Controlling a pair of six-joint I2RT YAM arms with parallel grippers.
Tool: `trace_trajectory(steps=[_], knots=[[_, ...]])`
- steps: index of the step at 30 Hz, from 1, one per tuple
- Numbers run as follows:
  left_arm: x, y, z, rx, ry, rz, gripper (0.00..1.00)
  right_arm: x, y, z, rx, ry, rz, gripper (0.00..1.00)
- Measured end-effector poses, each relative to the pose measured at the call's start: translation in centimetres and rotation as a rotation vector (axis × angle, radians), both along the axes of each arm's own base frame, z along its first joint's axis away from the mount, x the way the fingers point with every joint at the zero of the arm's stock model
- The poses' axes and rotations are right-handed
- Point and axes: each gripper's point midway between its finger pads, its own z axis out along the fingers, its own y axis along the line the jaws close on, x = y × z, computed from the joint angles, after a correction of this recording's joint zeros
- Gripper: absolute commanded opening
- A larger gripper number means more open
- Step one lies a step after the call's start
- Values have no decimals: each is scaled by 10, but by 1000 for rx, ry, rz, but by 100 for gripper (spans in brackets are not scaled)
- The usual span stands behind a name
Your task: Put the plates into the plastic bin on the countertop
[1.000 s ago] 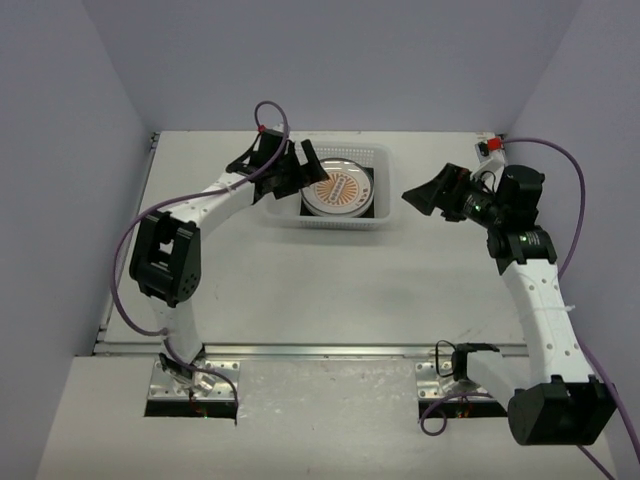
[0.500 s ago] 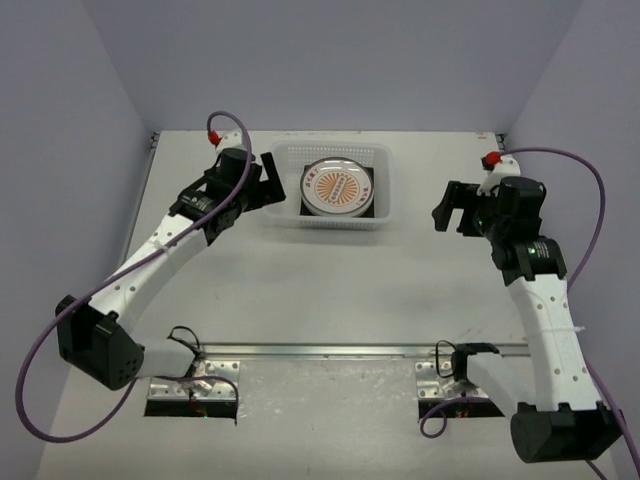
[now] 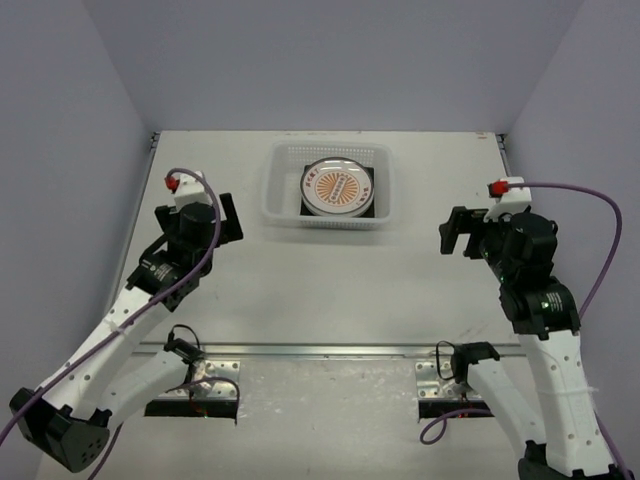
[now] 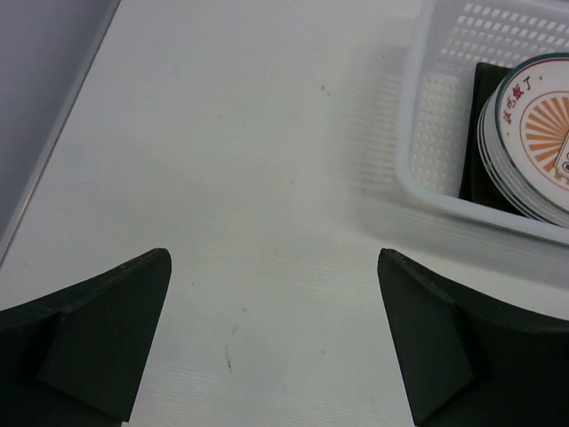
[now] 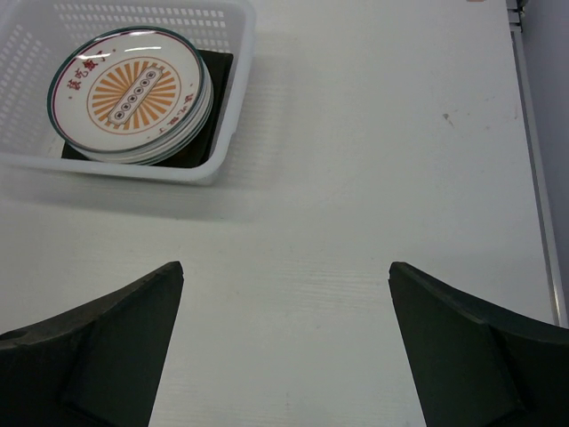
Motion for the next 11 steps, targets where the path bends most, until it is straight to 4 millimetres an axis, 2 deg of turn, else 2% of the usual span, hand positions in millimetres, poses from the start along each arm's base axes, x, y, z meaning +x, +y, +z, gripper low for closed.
trace_trajectory(steps=[3, 7, 11], knots=[[-6, 13, 14, -37, -73, 32, 100, -6, -1, -5, -1, -11, 3, 99], [-3, 39, 37, -96, -179, 111, 100, -6, 0, -10, -2, -1, 3, 99], [2, 46, 44, -125, -212, 117, 100, -4, 0, -11, -2, -1, 4, 99]])
